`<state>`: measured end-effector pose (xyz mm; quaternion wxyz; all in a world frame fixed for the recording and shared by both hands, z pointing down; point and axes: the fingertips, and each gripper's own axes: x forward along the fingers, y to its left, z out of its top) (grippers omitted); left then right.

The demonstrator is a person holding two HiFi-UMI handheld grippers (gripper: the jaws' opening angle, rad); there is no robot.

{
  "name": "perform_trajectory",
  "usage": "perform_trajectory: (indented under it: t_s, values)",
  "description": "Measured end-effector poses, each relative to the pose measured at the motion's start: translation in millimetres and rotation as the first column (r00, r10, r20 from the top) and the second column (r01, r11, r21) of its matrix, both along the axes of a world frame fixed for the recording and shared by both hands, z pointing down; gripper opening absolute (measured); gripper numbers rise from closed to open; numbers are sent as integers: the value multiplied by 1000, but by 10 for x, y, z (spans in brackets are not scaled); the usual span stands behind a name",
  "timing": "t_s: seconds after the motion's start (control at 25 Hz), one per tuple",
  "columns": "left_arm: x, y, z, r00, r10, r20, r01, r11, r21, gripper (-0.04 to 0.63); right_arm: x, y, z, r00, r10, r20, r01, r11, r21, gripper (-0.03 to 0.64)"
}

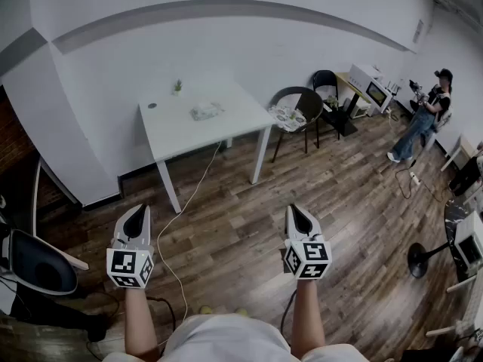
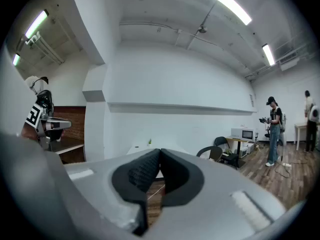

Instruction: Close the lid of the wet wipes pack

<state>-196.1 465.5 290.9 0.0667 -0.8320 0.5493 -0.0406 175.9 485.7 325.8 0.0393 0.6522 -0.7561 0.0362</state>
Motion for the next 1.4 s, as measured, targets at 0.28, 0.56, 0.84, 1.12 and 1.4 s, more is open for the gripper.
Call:
perform_trajectory:
  t_s: [0.28,0.56,0.84,1.12,1.4]
  values:
    - [22,18,-24,1000,9,-10,-10,1000,-5,-2,-47,17,-28,1000,-7,3,7,1000,1,3]
    - [107,32,-35,1000,21,1,-21,1000,-7,-2,-18,24,-46,1000,0,16,0,1000,14,3]
    - [144,46,-8,999,36,7,-36,999,-12,-2,-89,20,-25,1000,-17,18,17,1000,17,3]
    - [186,107,-20,999,31,7,-31,999,-15,-2,-64,64,-22,1000,-24,18,24,1000,11,3]
    - [224,137,-35,999,32,8,-32,999,-16,-2,-81,48,-64,999,-36,17,35,999,19,3]
